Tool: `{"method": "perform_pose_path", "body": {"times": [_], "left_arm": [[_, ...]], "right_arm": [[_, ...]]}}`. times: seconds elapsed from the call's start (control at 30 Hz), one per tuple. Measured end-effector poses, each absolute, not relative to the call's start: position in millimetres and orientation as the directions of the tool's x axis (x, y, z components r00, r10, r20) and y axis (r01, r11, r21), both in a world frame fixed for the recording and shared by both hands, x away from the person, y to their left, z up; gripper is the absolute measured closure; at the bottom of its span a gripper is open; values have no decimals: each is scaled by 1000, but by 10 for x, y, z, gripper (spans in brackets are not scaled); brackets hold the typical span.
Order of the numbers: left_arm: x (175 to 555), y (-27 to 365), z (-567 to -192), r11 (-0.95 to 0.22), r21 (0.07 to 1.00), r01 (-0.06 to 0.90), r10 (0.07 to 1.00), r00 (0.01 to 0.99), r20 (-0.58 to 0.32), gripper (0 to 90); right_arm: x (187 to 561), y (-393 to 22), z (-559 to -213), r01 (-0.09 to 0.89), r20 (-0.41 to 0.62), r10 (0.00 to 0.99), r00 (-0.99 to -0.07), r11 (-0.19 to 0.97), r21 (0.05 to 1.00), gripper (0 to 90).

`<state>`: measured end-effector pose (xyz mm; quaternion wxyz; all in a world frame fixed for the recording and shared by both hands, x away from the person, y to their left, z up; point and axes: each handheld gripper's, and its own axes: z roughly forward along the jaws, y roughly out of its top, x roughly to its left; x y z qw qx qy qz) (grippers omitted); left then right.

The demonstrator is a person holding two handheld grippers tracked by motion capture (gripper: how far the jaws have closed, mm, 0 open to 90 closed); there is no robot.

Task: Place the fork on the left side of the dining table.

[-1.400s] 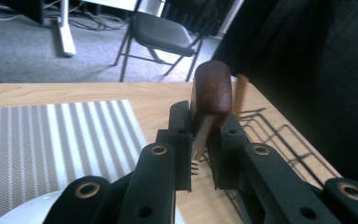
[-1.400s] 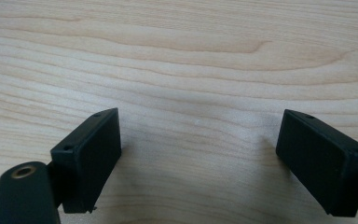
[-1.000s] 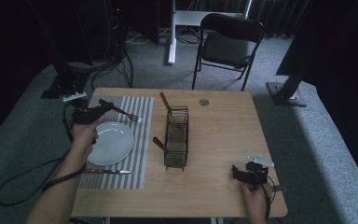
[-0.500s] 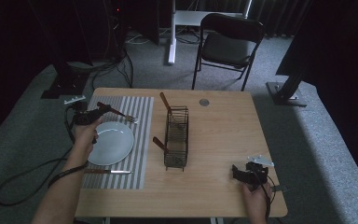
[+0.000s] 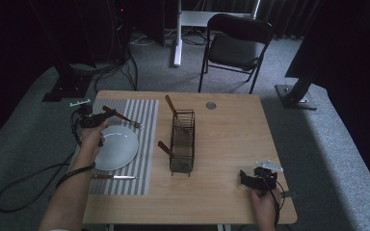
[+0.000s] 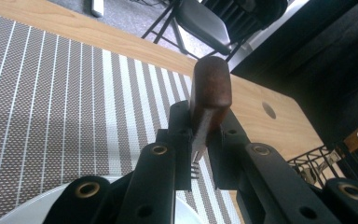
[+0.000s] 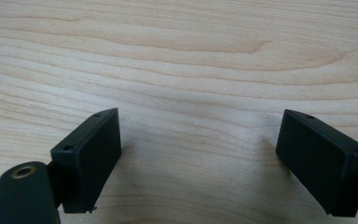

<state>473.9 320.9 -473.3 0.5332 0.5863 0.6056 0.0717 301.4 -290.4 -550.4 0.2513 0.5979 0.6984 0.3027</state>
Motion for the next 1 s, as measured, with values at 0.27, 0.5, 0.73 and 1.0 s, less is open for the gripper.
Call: {"method": "perform_pose_path", "body": {"times": [0.27,0.5,0.73,1.0], "left_arm": [[4772,3211,-4821,246,747,617,844,244,-479,683],[4847,3149,-4949,180,726,663,913,162,-374,393],[4850,3152,-5031,181,706,685,915,146,-376,394],[4854,3205,-5113,188,684,705,923,110,-368,393]], "right_arm": [[3015,-2904,-5504,683,11,987,-159,102,723,136],[3015,-2904,-5504,683,11,987,-159,101,723,135],[3014,-2904,-5504,683,11,987,-159,102,723,135],[3015,-2904,-5504,683,11,987,-159,102,724,135]]}}
